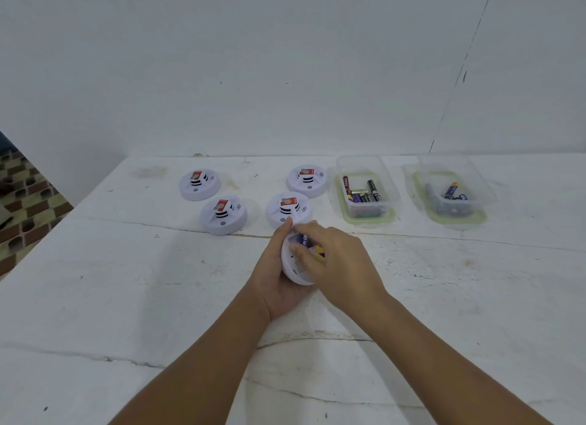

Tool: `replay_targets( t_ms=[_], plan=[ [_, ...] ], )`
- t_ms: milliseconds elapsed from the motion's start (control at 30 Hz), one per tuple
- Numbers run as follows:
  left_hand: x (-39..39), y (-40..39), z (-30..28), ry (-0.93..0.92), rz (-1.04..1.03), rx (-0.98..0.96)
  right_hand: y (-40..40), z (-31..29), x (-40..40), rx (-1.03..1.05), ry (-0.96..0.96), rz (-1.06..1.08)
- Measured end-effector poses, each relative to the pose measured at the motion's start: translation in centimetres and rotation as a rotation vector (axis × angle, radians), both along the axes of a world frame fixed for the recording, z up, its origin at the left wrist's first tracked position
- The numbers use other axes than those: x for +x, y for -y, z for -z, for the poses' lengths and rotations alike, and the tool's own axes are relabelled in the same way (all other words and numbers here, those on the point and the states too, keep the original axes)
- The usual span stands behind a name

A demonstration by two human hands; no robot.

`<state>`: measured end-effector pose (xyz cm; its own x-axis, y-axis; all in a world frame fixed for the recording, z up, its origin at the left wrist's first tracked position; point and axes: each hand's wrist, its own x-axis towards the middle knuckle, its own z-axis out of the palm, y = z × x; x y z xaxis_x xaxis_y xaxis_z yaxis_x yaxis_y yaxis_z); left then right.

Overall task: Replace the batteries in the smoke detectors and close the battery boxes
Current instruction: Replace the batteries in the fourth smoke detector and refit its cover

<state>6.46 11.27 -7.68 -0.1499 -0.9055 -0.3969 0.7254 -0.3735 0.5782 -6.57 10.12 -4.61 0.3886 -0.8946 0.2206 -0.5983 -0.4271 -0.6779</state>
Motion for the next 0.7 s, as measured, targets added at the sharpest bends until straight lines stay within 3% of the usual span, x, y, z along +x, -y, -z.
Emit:
replay_targets(
  t_ms=[133,233,467,700],
  plan=[
    [-0.1,0.0,-0.1,-0.005,-0.020,-0.028,0.2,0.2,-0.4,0.013,-0.003,0.011],
    [-0.1,0.0,0.1,-0.021,-0.024,-0.028,0.5,-0.1,-1.2,0.100,0.095,0.077],
    [-0.1,0.6,0.3,-0.010,-0.081,-0.055,1.6,-0.3,-3.3,0.071,0.339,0.160],
    [-5.1,3.2,-3.0,0.046,-0.011,-0.153,3.7,-0.5,-6.5,0.090,0.550,0.261]
  ],
)
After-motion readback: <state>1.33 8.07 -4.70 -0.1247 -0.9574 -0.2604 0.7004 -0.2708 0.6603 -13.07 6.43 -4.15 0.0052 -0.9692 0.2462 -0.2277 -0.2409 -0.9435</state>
